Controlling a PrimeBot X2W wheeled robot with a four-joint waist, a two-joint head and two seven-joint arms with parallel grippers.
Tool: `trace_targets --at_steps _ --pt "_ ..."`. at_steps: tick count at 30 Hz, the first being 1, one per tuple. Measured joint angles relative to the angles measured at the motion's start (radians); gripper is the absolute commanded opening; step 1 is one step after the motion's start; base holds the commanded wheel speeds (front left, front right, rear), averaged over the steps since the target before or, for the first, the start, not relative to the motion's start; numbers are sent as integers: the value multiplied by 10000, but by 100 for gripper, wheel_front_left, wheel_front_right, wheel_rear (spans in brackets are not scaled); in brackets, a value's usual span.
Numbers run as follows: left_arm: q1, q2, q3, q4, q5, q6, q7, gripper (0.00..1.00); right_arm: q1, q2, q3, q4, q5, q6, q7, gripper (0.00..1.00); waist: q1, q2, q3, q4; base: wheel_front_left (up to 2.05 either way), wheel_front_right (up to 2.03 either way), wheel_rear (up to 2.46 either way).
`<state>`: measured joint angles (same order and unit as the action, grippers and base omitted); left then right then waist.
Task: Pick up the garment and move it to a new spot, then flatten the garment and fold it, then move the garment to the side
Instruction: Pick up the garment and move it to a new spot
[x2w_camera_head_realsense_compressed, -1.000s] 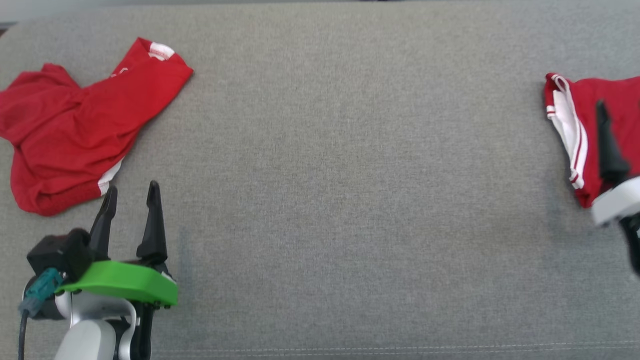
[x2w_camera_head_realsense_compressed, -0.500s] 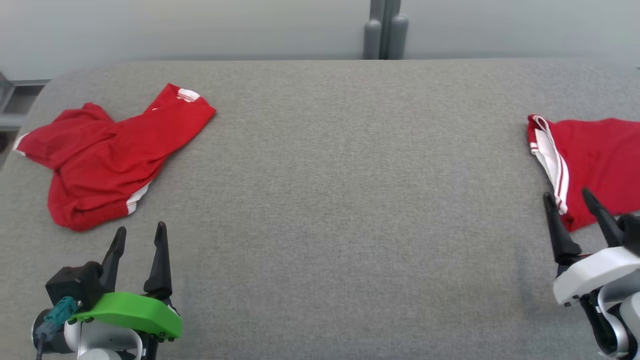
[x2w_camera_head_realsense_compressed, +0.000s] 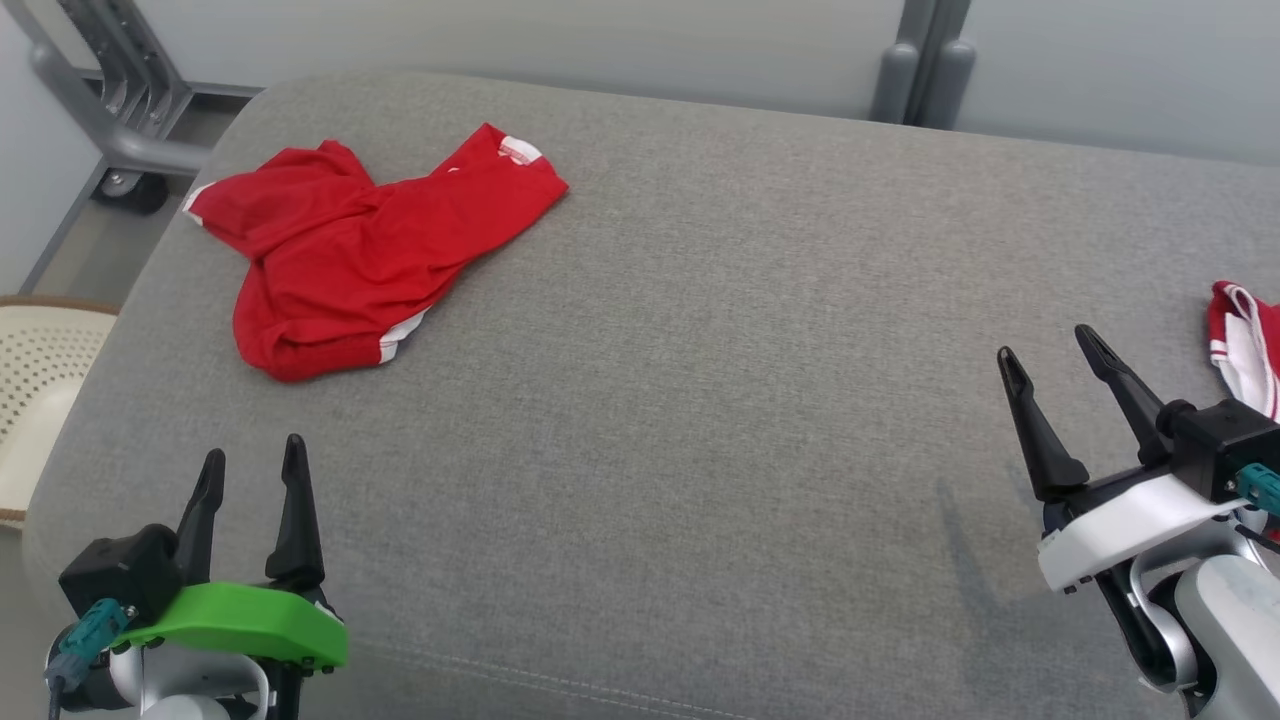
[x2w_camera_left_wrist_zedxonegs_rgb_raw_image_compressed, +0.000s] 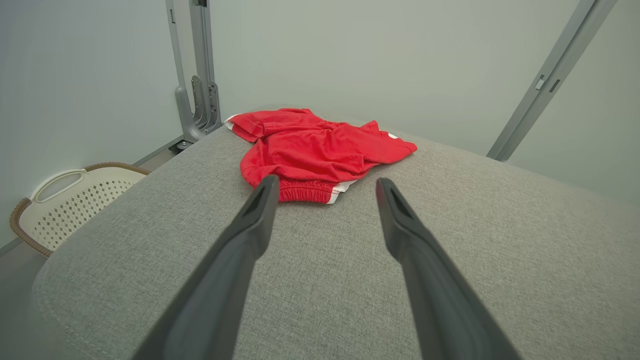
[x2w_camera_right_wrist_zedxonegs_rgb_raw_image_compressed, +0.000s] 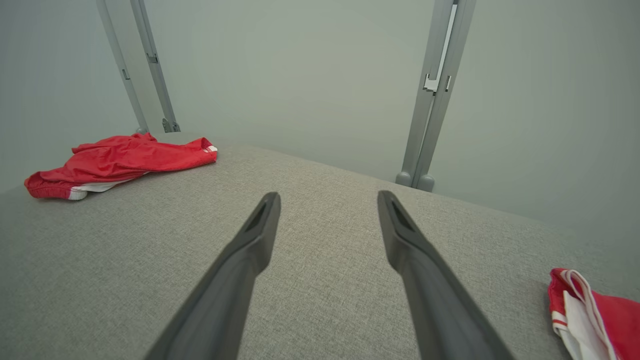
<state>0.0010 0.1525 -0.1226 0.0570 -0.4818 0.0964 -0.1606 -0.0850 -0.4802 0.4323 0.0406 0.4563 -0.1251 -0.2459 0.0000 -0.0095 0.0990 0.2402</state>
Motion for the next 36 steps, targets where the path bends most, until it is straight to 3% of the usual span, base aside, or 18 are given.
trace_targets --at_steps 9,16,26,36 --pt "-976 -249 554 -48 -1139 -12 217 100 -603 -198 -23 -786 -357 0 280 100 0 0 747 811 0 0 0" --pt "-2639 295 625 838 -1394 -163 1534 100 -1093 -272 -21 -1436 -525 0 654 100 0 0 1703 1037 0 0 0" --pt "-4659 389 585 2021 -2094 -178 3294 100 -1415 -617 25 -2211 -807 0 1258 100 0 0 3207 961 0 0 0" --pt "-5846 155 917 2915 -2491 -107 3544 100 -1961 -1281 -376 -3118 -1185 0 1697 100 0 0 4546 626 0 0 0"
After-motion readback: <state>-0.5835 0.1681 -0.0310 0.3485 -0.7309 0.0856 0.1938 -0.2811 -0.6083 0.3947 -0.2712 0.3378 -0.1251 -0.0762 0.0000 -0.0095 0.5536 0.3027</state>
